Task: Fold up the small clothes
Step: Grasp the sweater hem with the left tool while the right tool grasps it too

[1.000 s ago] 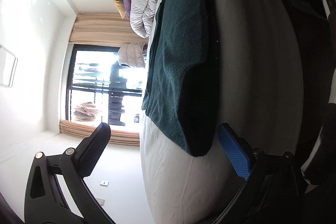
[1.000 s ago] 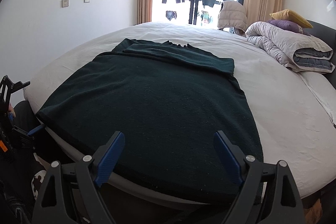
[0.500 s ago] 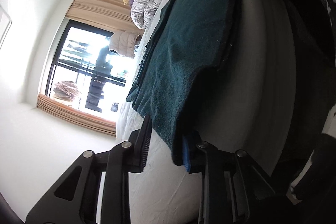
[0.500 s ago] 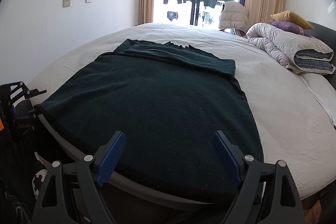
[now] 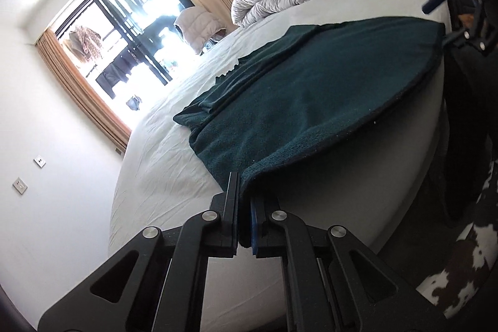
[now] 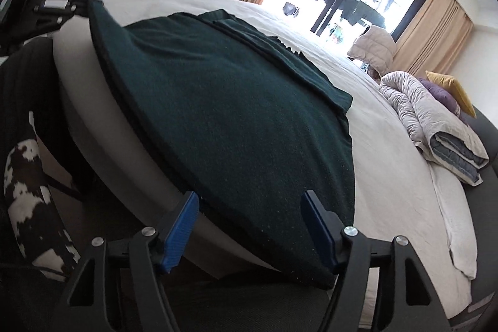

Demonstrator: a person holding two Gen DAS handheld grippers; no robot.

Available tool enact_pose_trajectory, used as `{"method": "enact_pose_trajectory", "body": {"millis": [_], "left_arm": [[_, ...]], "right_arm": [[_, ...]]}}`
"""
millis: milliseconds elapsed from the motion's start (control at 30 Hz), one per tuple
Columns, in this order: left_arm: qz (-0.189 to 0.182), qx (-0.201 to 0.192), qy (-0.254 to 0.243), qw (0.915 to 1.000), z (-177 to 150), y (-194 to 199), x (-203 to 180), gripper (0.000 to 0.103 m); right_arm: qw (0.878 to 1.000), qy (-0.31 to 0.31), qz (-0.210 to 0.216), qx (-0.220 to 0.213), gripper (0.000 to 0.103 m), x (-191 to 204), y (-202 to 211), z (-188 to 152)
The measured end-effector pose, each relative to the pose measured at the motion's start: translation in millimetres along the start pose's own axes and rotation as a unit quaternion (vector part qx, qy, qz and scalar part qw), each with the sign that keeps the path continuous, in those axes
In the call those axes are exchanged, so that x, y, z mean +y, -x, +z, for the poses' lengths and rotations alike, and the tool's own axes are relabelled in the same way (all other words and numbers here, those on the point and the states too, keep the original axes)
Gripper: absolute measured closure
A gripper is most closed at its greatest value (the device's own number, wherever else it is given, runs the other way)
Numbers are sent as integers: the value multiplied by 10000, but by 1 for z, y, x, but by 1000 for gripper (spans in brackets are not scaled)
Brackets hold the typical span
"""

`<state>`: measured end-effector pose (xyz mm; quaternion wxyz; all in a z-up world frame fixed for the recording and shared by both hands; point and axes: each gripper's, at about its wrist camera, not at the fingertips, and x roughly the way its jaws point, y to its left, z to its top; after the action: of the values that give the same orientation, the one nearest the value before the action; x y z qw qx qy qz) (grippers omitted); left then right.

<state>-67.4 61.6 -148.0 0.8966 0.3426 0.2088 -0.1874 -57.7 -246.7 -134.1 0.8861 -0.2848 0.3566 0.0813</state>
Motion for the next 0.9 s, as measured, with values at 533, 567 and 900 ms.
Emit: {"method": "enact_pose_trajectory", "body": {"millis": [533,567,900], "left_arm": [[-393,375,1525,9868,21,-18,50,99],[-397,421,1522,9866,21,-18,50,99],[-430,452,1585,9854,18,-17,50,99]], "right_arm": [[9939,600,-723,580,41,0,-39,-9],[9940,644,-696,548,41,2,-36,-8],[9877,1091,-1011,486,42,22,-38,-15]]}}
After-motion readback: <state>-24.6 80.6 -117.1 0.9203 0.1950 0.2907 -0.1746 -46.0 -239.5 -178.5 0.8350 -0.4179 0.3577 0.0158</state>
